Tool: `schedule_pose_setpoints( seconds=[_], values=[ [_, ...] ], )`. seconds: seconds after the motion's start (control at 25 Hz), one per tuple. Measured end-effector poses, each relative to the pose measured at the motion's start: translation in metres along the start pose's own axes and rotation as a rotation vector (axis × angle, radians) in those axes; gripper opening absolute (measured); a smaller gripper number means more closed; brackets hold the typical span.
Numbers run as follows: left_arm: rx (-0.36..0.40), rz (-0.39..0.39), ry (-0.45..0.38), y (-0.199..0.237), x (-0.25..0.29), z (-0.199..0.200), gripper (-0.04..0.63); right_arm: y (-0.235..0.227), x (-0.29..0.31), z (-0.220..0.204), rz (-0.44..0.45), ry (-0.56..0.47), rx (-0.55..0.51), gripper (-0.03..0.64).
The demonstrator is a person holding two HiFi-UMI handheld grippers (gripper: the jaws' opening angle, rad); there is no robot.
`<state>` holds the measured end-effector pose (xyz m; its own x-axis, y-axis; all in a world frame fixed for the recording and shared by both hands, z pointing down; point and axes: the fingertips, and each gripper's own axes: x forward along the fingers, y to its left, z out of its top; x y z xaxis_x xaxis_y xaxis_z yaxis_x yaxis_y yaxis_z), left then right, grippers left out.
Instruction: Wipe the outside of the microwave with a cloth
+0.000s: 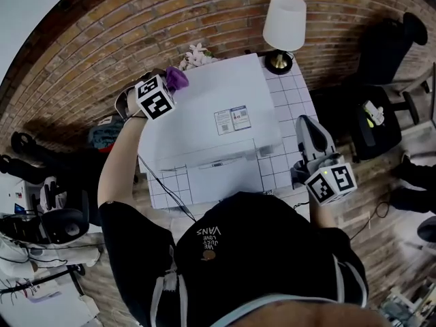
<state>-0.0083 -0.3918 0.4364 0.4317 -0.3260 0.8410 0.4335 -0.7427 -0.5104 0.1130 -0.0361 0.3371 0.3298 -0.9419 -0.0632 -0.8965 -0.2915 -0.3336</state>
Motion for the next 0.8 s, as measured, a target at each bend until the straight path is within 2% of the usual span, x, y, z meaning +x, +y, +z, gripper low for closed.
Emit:
schedule_pose_setpoints(
  seconds=[0.44,0.8],
  values=[
    [0.163,-0.012,-0.07,-0.017,0.021,0.161,0.129,-0.052,-0.01,0.001,0.038,0.042,0.03,0.0],
    [0.257,-0.026,-0.146,-0.033,0.028,0.252,0.129,-0.077,-0.023,0.008,0.027,0.041,0.026,0.0]
  ],
)
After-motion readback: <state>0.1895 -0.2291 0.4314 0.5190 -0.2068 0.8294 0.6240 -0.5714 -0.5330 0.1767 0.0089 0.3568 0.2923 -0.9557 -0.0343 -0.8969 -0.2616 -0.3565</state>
